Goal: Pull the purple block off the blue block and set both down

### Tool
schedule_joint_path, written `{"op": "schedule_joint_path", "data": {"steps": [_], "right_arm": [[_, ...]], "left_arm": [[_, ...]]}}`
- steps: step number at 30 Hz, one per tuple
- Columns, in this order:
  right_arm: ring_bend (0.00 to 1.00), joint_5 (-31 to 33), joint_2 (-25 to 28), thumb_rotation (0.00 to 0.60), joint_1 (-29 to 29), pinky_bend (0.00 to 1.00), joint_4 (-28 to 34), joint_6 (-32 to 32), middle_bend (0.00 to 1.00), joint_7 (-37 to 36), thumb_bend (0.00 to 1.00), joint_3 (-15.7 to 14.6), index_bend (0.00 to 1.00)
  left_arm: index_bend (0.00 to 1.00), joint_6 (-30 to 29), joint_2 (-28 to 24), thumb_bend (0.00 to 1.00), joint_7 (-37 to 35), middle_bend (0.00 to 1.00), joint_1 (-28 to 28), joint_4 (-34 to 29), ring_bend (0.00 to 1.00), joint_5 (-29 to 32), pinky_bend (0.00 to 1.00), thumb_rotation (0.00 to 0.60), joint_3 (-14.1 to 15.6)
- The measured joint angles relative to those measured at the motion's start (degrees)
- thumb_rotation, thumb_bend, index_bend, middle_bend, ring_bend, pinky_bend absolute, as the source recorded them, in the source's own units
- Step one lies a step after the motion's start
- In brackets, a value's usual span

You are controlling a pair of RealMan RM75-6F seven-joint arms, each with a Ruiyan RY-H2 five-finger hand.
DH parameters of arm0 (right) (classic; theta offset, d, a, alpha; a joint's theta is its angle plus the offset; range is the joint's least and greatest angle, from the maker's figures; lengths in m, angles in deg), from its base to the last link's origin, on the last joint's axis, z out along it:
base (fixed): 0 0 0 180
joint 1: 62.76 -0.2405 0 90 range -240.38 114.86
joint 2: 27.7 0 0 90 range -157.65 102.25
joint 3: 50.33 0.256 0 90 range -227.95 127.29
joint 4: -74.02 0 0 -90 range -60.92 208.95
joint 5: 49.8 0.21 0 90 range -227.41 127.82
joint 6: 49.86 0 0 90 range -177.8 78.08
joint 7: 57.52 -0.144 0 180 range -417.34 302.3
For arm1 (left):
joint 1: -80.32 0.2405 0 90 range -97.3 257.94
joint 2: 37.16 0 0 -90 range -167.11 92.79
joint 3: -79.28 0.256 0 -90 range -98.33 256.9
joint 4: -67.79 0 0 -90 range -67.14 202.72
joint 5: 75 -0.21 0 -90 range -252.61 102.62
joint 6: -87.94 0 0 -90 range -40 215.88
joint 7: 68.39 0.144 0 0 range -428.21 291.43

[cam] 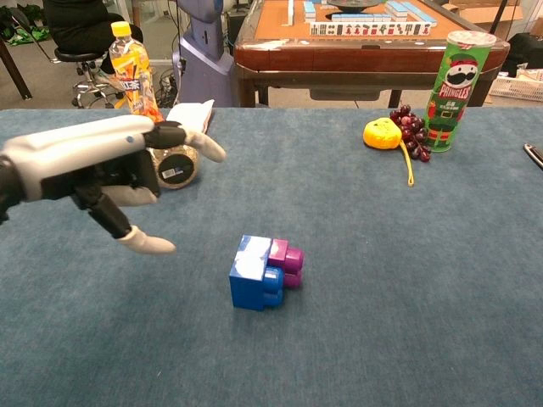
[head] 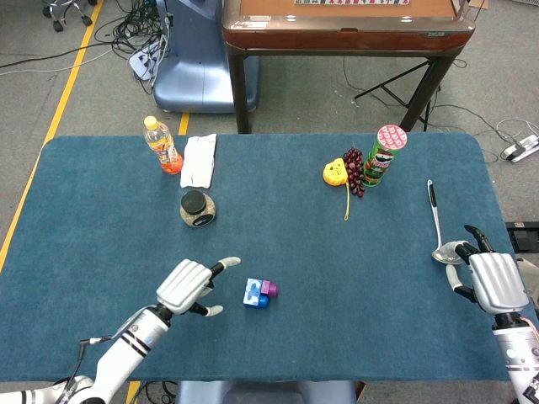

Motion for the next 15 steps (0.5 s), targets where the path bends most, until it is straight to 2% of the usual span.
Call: {"op": "schedule_joint_path", "data": {"steps": [7, 15], "right_arm": [[0.42, 0.2, -0.1, 0.6, 0.0, 0.6, -0.5, 0.2, 0.46, -0.3, 0.48, -0.1, 0.42], [0.42, 0.4, -0.8, 0.6, -0.6, 0.6, -1.3, 1.0, 0.46, -0.6, 0.48, -0.2, 0.42]], "left_arm": [[0.13, 3.8, 3.7, 0.0, 3.7, 1.0, -5.3, 2.3, 0.83, 3.5, 1.0, 0.6, -0.5], [0.16, 8.0, 6.0, 0.0, 3.4, 1.0, -10.1, 4.7, 0.84, 8.1, 1.0, 0.6, -1.2]]}}
